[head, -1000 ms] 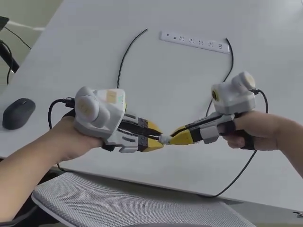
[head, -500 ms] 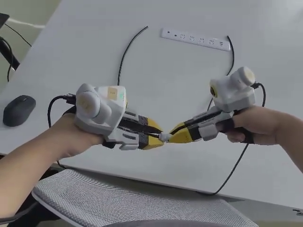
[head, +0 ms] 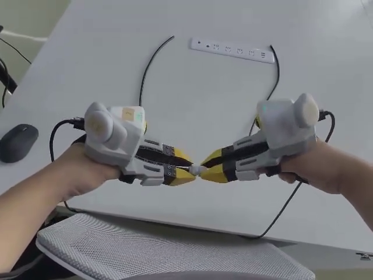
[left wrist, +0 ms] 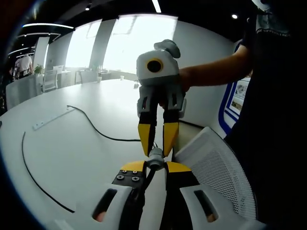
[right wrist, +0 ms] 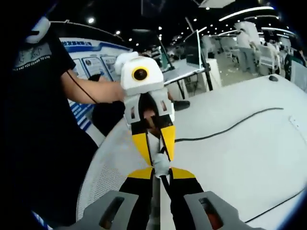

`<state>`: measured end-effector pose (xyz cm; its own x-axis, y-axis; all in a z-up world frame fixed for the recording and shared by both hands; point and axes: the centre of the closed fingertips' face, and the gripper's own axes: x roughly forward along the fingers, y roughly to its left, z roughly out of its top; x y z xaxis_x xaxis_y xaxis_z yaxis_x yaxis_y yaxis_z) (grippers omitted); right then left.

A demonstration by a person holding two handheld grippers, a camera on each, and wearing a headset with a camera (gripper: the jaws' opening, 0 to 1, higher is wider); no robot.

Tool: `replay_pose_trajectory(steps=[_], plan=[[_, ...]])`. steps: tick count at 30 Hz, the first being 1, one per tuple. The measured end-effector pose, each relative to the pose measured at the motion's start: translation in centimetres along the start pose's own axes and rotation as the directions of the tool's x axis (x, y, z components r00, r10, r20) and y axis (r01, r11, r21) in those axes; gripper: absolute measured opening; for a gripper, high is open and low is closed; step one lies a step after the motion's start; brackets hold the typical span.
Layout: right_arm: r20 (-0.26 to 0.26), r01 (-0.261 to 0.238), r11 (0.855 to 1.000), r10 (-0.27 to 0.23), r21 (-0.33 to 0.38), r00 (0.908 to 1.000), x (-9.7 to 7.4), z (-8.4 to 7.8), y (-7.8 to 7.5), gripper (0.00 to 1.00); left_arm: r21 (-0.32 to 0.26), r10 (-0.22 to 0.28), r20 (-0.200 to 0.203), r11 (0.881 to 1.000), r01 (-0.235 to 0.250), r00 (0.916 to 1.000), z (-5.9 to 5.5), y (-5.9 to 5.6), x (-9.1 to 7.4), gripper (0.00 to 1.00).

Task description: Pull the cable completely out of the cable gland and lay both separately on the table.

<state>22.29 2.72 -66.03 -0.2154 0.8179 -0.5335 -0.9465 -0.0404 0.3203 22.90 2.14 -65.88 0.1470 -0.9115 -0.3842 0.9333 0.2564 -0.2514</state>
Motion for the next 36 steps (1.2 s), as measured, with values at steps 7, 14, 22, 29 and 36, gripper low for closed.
replay_pose_trajectory(steps=[7, 14, 22, 29, 36], plan=[[-0.028, 0.100, 0.978, -0.107, -0.183, 0.9938, 0.3, 0.0, -0.1, 0.07, -0.029, -0.012, 0.001, 1.000, 0.012, 0.9999, -0.3, 0.1, -0.2, 0.15], [-0.031, 0.157, 0.946, -0.172, -0.283, 0.9845, 0.5, -0.3, 0.0, 0.07, -0.040, -0.024, -0.001, 0.999, 0.024, 0.9997, -0.6, -0.1, -0.3, 0.15], [-0.003, 0.150, 0.960, -0.156, -0.236, 0.9878, 0.4, -0.2, -0.2, 0.08, -0.031, -0.034, 0.002, 0.999, 0.034, 0.9994, -0.4, -0.3, -0.3, 0.15], [-0.004, 0.125, 0.980, -0.127, -0.157, 0.9919, 0.2, -0.3, -0.3, 0.11, 0.011, -0.041, 0.000, 0.999, 0.041, 0.9992, -0.2, -0.6, -0.2, 0.15], [0.051, -0.028, 0.979, 0.018, 0.204, 0.9985, -1.0, 0.3, 0.3, 0.22, 0.061, -0.052, -0.007, 0.997, 0.053, 0.9986, -0.3, -1.2, 0.0, 0.15]])
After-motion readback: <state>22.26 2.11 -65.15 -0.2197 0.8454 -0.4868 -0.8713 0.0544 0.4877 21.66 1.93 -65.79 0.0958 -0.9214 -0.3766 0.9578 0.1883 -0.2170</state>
